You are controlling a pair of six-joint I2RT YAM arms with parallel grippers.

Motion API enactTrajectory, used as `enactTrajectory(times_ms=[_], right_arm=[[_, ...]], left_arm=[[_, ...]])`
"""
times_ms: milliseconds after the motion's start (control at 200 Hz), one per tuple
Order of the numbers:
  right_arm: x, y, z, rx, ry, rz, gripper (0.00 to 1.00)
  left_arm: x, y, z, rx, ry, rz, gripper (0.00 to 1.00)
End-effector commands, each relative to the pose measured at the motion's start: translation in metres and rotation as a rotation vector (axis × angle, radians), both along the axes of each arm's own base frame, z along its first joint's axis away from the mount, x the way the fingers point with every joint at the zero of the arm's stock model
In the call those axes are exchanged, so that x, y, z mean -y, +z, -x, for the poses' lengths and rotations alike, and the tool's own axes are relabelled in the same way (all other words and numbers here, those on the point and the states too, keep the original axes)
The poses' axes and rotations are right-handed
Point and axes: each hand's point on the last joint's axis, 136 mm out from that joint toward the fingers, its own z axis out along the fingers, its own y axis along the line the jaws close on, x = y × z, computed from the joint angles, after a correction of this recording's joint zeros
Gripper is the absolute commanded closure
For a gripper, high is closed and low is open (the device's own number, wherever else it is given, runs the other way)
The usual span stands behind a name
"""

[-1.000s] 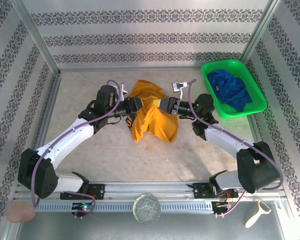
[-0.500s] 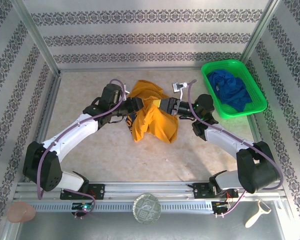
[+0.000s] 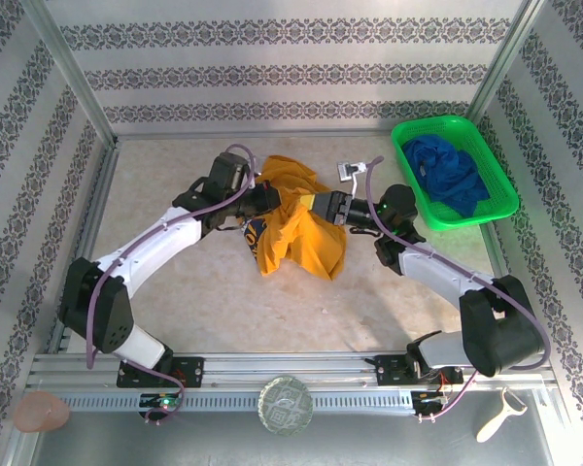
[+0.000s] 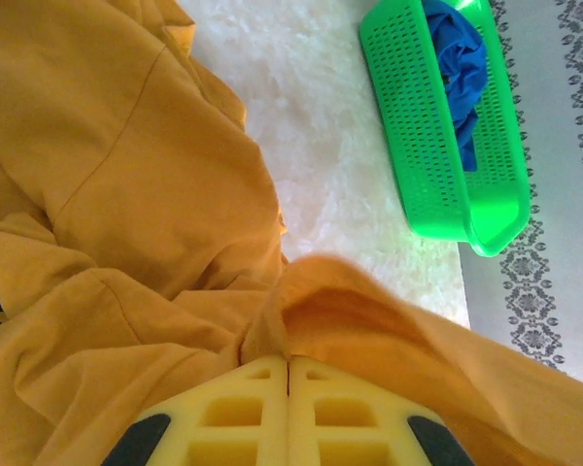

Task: Fold the inside-out t-shirt

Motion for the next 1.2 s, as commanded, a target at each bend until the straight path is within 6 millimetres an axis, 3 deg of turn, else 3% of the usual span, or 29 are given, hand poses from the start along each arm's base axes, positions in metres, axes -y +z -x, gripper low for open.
enactTrajectory(times_ms=[0, 120, 215, 295, 395, 480, 575, 734, 889, 984, 1089, 1199], right_arm=[[0.035, -0.012, -0.027, -0.004, -0.172, 0.022, 1.0], [0.069, -0.032, -0.056, -0.079, -0.304, 0.032, 1.0], [0.067, -0.03, -0.06, -0.079, -0.291, 0.032, 1.0], [0.063, -0.025, -0.059, -0.069, -0.278, 0.028, 1.0], [0.059, -0.018, -0.054, -0.054, -0.264, 0.018, 1.0], [0.056, -0.001, -0.048, -0.031, -0.246, -0.007, 1.0], [0.058, 0.046, -0.041, 0.036, -0.239, -0.061, 1.0], [0.065, 0.169, -0.018, 0.224, -0.268, -0.128, 1.0], [0.074, 0.302, 0.04, 0.487, -0.327, -0.166, 1.0], [0.08, 0.358, 0.076, 0.624, -0.374, -0.155, 1.0], [0.083, 0.384, 0.084, 0.673, -0.409, -0.128, 1.0], [0.074, 0.371, 0.056, 0.619, -0.41, -0.096, 1.0]], left_arm=[[-0.006, 0.074, 0.011, 0.141, -0.053, 0.061, 1.0], [-0.013, 0.147, 0.03, 0.247, -0.138, 0.27, 1.0], [-0.018, 0.172, 0.038, 0.276, -0.182, 0.383, 1.0], [-0.019, 0.171, 0.039, 0.275, -0.194, 0.416, 1.0], [-0.025, 0.154, 0.033, 0.246, -0.152, 0.42, 1.0], [-0.03, 0.149, 0.028, 0.24, -0.122, 0.424, 1.0], [-0.032, 0.165, 0.024, 0.271, -0.108, 0.43, 1.0], [-0.035, 0.231, 0.015, 0.375, -0.088, 0.447, 1.0], [-0.035, 0.319, 0.016, 0.498, -0.097, 0.573, 1.0], [-0.038, 0.363, 0.023, 0.57, -0.102, 0.611, 1.0], [-0.04, 0.376, 0.016, 0.588, -0.082, 0.575, 1.0], [-0.036, 0.344, -0.011, 0.509, -0.057, 0.527, 1.0]])
